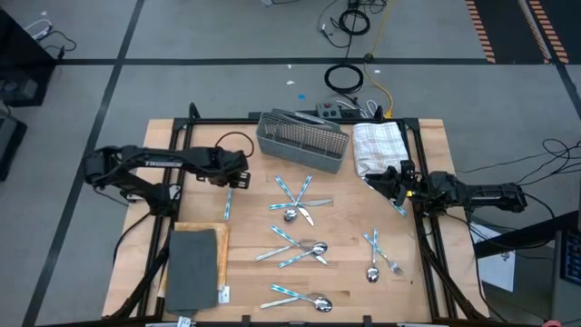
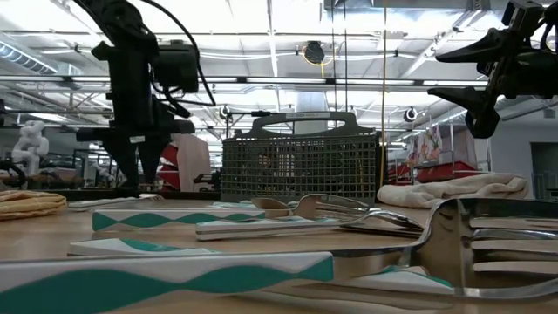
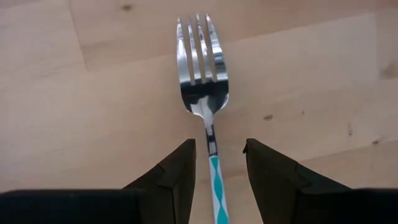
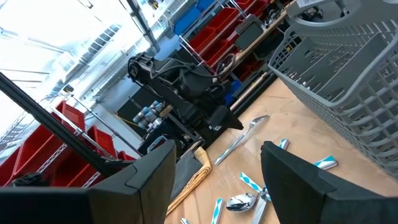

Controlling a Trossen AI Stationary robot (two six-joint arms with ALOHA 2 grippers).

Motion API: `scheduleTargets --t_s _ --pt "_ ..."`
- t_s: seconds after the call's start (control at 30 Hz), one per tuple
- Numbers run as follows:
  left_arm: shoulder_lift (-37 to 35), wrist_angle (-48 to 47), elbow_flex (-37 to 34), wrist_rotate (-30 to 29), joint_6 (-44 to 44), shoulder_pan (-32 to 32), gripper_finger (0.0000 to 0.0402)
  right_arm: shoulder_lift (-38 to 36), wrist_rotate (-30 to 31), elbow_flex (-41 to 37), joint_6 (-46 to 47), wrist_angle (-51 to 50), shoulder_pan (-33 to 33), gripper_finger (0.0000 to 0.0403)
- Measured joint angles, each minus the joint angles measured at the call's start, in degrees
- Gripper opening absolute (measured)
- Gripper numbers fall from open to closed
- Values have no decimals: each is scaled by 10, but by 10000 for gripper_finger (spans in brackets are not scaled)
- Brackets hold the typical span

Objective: Sort silverware
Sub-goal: Put the fork into the silverware basket

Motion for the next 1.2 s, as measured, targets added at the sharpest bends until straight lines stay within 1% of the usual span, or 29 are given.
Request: scheduleTargets --t_s 0.27,0.33,0.4,0.57,0.63,0.67,0.77,0.8,0.93,1.1,1.2 --pt "37 10 0 -2 1 -1 146 0 0 0 -1 0 0 222" --pt "49 40 -9 -3 3 0 146 0 1 0 -3 -1 0 222" --pt "64 78 -22 13 2 -1 146 0 3 0 -2 -1 0 222" --pt "93 85 -24 9 2 -1 142 0 3 0 -2 -1 0 222" --pt "95 83 -24 5 2 0 125 0 3 0 -2 -2 0 222" --pt "95 82 -24 3 1 1 110 0 3 0 -2 -4 0 222" --pt "95 75 -25 -9 2 1 35 0 3 0 -2 -4 0 222" --pt "94 75 -25 -13 4 0 22 0 3 0 -2 -4 0 222" --pt "95 75 -25 -16 1 -1 14 0 3 0 -1 -5 0 222" --pt "88 70 -11 -26 0 -12 14 0 2 0 0 -8 0 222" --pt "77 87 -2 -39 -12 -20 14 0 2 0 -1 -18 0 222"
